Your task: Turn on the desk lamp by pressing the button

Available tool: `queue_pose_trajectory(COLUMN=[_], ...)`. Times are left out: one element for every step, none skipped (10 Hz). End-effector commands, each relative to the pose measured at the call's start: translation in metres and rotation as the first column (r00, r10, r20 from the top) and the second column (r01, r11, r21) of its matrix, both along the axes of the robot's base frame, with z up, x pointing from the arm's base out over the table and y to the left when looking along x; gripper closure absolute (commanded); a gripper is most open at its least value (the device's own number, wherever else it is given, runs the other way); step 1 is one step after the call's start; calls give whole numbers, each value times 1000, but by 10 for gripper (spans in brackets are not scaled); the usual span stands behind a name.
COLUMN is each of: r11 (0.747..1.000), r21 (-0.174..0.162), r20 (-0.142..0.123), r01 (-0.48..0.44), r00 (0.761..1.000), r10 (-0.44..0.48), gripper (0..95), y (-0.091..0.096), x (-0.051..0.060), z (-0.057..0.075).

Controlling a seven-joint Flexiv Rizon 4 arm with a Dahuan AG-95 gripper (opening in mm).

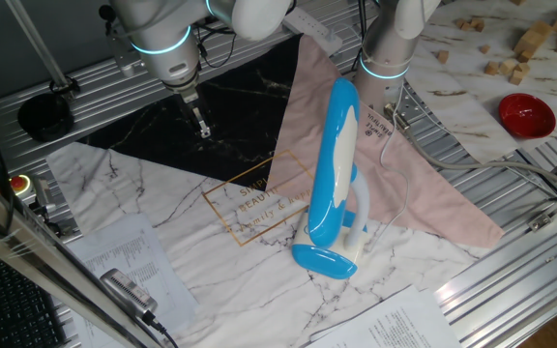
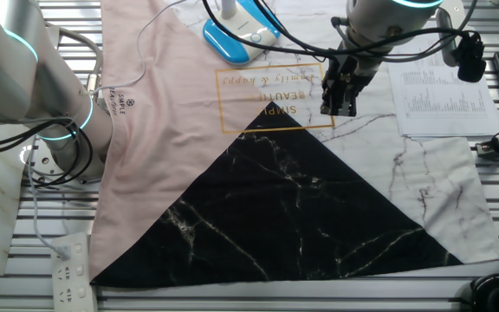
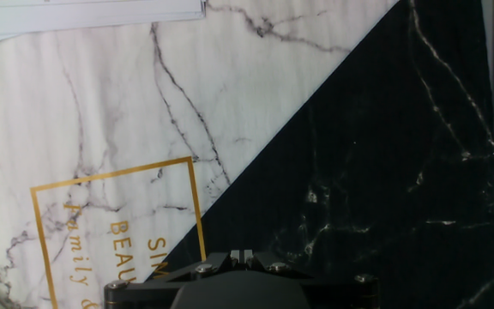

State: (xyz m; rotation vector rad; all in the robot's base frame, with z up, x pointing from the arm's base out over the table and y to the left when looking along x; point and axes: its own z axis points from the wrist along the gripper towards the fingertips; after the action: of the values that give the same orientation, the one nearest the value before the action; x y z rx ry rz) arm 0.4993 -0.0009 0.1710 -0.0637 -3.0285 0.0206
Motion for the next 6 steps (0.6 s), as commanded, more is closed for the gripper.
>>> queue_pose_trajectory(r11=[1000, 1000, 1000, 1000, 1000, 1000], r21=[-1, 0, 1, 1, 1, 2], r20=[-1, -3, -14, -16, -14, -1], r01=[0, -6, -1, 17, 20, -12], r00=[1000, 1000, 1000, 1000, 1000, 1000], r10=[0, 6, 1, -17, -20, 12], gripper=[950, 950, 950, 950, 950, 950], y=[0, 0, 0, 0, 0, 0], x=[0, 0, 0, 0, 0, 0], z=[0, 0, 0, 0, 0, 0])
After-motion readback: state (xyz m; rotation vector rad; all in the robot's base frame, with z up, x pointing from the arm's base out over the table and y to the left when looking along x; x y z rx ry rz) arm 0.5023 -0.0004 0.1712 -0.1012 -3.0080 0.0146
